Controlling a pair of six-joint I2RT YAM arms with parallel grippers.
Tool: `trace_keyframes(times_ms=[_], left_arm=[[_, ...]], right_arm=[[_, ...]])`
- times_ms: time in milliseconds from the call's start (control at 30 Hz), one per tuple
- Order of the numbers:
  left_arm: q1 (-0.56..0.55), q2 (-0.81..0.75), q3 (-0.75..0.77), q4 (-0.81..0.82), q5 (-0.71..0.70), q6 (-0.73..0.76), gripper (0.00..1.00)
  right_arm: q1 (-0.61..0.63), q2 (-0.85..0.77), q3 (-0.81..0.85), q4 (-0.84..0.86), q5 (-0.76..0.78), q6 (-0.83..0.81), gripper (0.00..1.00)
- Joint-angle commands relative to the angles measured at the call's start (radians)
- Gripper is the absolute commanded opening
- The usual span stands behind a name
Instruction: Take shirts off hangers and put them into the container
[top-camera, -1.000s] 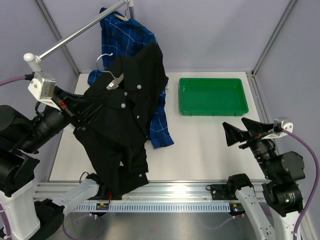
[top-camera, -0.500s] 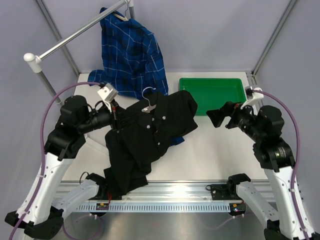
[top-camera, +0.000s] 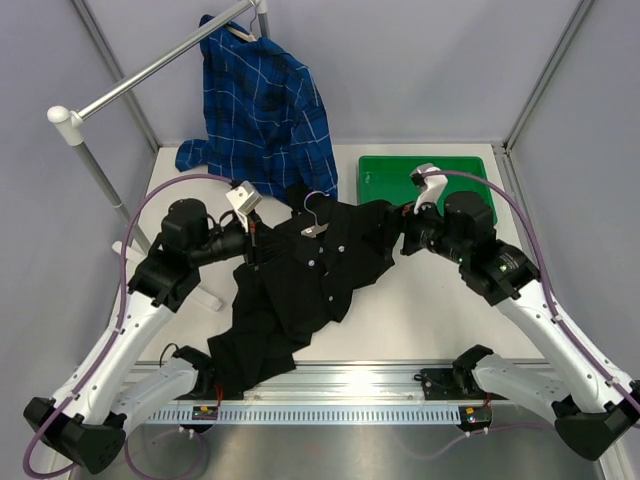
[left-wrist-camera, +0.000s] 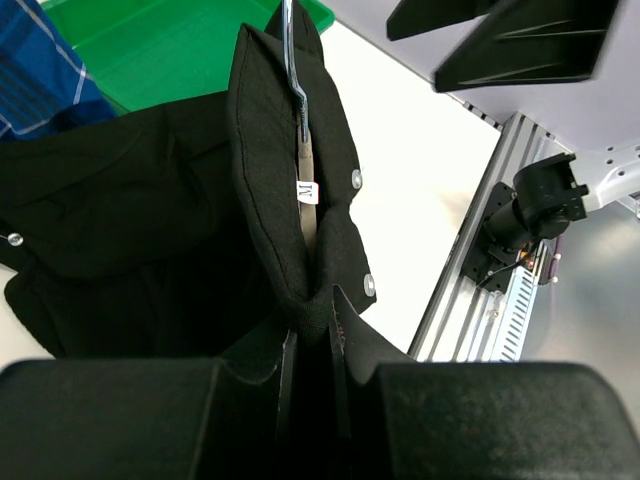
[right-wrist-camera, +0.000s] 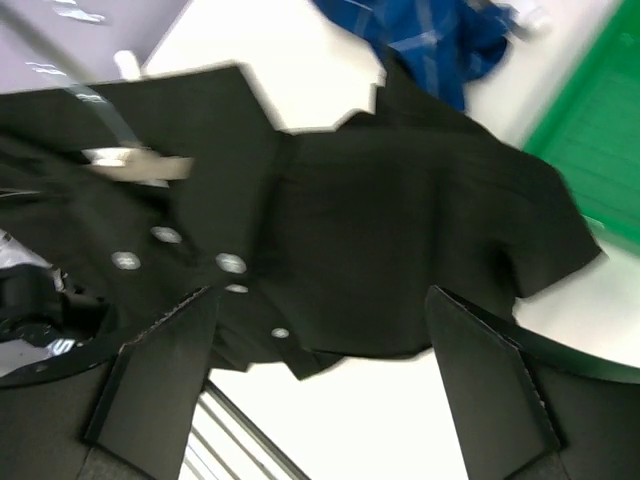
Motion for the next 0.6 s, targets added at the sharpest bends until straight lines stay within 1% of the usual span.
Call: trace_keyframes(times_ms=[0, 33, 100, 133, 267, 400, 433, 567], left_arm=[[-0.004, -0.003, -0.013, 0.116, 0.008, 0.013, 0.0], [-0.004, -0.005, -0.022, 0.116, 0.002, 0.018, 0.0], [-0.004, -0.011, -0.033, 0.116, -0.002, 0.018, 0.0], [-0.004, -0.011, -0.041, 0.116, -0.005, 0.018, 0.0], [-0.004, -0.019, -0.05, 0.11, -0.021, 0.021, 0.0], [-0.004, -0.025, -0.053, 0.113, -0.025, 0.016, 0.0], [-0.004, -0.028, -0.053, 0.115, -0.025, 0.016, 0.0], [-0.004, -0.034, -0.056, 0.115, -0.028, 0.015, 0.0]], right_arm=[[0.081, 0.011, 0.042, 0.166, 0.08, -0.012, 0.9], [0.125, 0.02, 0.052, 0.178, 0.095, -0.015, 0.89], [0.165, 0.05, 0.077, 0.209, 0.123, -0.024, 0.85], [0.205, 0.062, 0.088, 0.221, 0.132, -0.024, 0.84], [0.285, 0.123, 0.134, 0.247, 0.188, -0.044, 0.82], [0.331, 0.209, 0.177, 0.266, 0.198, -0.05, 0.8], [0.342, 0.223, 0.193, 0.27, 0.234, -0.058, 0.79], [0.383, 0.295, 0.224, 0.284, 0.27, -0.061, 0.74]])
